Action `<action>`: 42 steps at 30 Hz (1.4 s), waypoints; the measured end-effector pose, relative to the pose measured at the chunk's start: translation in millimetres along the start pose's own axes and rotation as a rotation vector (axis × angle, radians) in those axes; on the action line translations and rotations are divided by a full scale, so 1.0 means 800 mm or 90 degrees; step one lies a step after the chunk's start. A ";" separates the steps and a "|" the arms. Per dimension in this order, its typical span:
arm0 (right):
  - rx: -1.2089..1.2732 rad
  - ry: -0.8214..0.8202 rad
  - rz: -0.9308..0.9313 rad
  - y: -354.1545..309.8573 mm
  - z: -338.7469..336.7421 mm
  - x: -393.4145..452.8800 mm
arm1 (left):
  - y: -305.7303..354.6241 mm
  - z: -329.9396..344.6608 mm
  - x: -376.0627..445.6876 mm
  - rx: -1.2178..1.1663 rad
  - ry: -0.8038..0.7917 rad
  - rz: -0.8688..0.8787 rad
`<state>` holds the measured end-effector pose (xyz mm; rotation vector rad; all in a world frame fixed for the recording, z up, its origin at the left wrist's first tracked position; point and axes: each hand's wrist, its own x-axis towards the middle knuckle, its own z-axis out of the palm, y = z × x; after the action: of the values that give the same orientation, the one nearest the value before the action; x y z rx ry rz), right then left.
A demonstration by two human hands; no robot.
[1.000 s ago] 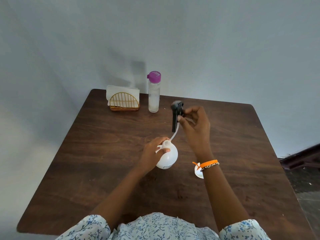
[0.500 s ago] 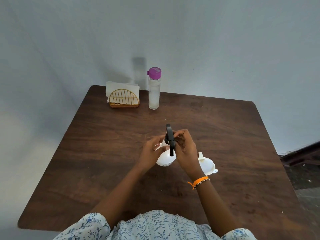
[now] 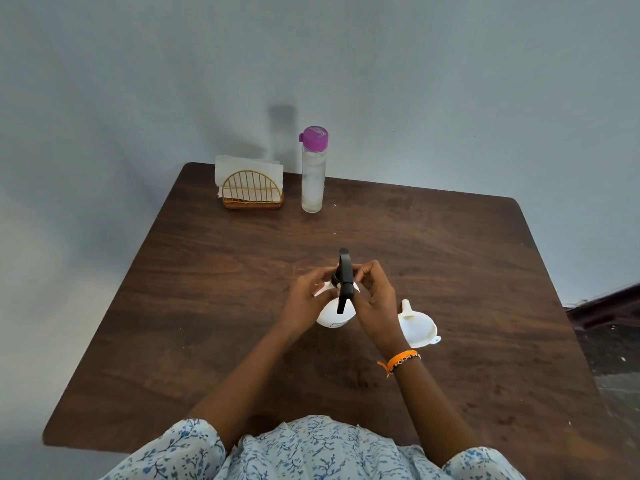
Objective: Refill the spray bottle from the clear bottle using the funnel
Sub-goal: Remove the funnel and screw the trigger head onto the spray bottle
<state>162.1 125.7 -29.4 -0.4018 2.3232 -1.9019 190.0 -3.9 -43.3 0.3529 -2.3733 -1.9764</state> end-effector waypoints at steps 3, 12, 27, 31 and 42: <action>-0.055 0.026 0.003 -0.003 0.000 0.002 | 0.001 0.000 -0.003 0.002 0.011 0.021; -0.070 0.108 0.075 -0.011 0.021 0.005 | 0.004 -0.002 -0.009 0.055 0.025 0.094; -0.161 0.068 0.076 -0.005 0.013 0.005 | -0.005 -0.002 0.000 0.090 0.025 0.089; -0.221 -0.035 0.079 -0.002 -0.006 0.003 | -0.008 -0.003 0.002 0.082 0.016 0.081; -0.626 -0.018 0.200 0.035 -0.113 -0.024 | -0.008 0.003 0.000 0.075 0.015 0.060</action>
<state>153.5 221.7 -39.7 -0.1051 2.9112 -0.5187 190.5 -2.8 -49.8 0.2612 -2.4507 -1.7885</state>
